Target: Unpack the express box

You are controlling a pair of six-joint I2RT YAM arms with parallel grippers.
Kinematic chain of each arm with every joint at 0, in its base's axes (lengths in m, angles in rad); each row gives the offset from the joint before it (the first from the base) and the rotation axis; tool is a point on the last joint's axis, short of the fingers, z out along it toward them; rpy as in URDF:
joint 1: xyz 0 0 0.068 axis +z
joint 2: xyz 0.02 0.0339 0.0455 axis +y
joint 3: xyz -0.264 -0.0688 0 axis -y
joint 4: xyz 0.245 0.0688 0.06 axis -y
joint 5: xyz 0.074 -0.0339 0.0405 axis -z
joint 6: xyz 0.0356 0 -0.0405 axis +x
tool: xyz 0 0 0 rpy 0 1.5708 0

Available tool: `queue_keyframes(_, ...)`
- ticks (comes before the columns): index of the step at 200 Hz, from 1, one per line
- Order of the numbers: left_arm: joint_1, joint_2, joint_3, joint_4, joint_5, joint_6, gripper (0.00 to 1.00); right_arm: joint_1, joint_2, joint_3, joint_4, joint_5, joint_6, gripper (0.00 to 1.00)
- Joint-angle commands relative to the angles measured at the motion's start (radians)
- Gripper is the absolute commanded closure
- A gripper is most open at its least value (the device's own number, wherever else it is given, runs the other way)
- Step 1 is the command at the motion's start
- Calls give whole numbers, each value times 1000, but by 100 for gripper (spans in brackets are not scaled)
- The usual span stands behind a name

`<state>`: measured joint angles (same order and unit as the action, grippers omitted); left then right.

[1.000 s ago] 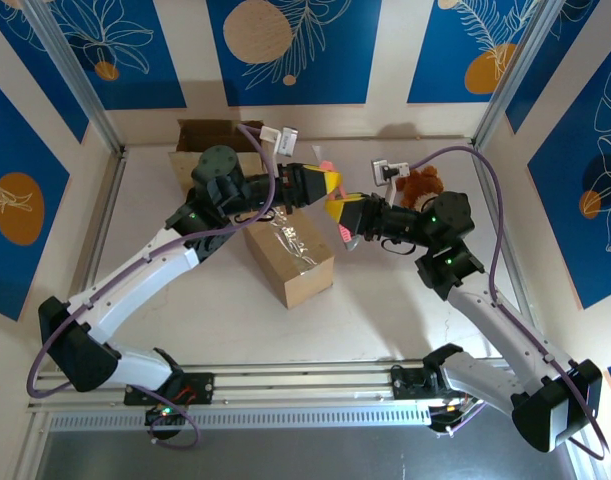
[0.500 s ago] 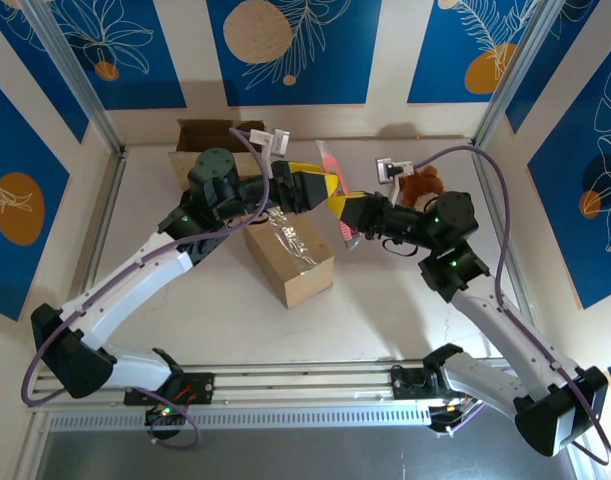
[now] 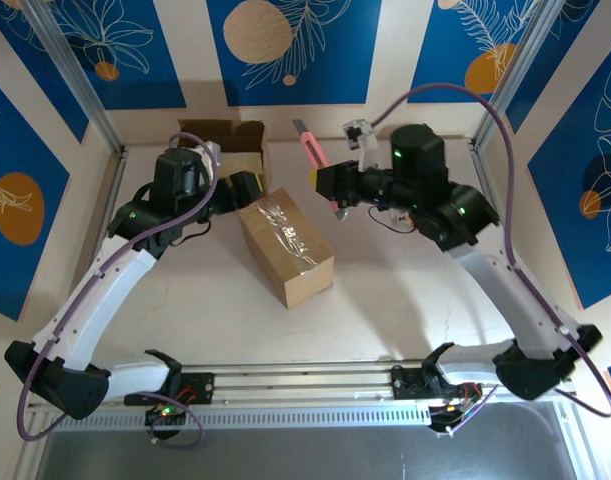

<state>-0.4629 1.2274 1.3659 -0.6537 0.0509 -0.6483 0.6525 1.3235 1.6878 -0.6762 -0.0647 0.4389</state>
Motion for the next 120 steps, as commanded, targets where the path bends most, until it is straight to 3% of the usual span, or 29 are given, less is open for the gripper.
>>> queue_keyframes(1, 28, 27, -59, -121, -80, -7, 21, 33, 108, 120, -322, 187, -129, 100)
queue_keyframes(63, 52, 154, -174, 48, -38, -67, 25, 144, 412, 430, -601, 434, -230, 100)
queue_keyframes(120, 62, 192, -261, 199, 10, -132, 34, 173, 579, 568, -665, 445, -252, 100)
